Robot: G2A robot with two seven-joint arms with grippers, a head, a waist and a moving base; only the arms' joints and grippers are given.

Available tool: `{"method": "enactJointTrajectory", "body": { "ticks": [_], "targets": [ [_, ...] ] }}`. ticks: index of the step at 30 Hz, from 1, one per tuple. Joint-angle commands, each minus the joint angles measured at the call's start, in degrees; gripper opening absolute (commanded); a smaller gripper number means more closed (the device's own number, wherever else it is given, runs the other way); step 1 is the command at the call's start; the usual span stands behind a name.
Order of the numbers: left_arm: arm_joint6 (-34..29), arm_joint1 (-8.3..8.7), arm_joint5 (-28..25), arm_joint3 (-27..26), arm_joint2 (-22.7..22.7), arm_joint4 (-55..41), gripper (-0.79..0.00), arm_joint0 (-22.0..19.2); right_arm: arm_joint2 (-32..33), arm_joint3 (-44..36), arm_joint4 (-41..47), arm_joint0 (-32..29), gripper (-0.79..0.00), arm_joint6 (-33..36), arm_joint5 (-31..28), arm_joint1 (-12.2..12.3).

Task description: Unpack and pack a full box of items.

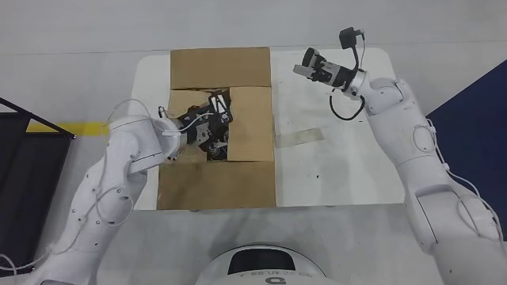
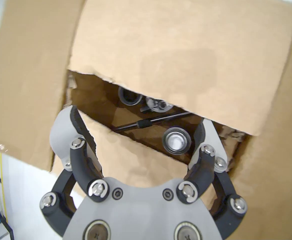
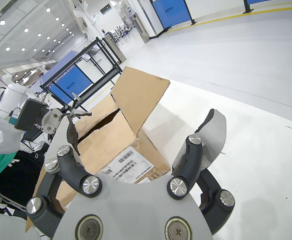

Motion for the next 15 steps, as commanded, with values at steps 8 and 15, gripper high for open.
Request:
{"method": "enactJointTrajectory", "body": {
  "ticks": [8,15],
  "targets": [
    [4.9,0.24,1.0,6.6,-0.3,-1.1,0.000,0.7,-1.2,0.9,-0.5,1.0,0.000,-0.6,-0.6,-0.2],
    [7.2,-0.20,5.3,7.3,-0.1,-8.3,0.000,-1.2,-0.7,0.6,0.4,0.6,0.000,-1.1,-2.3,0.3]
  ]
}}
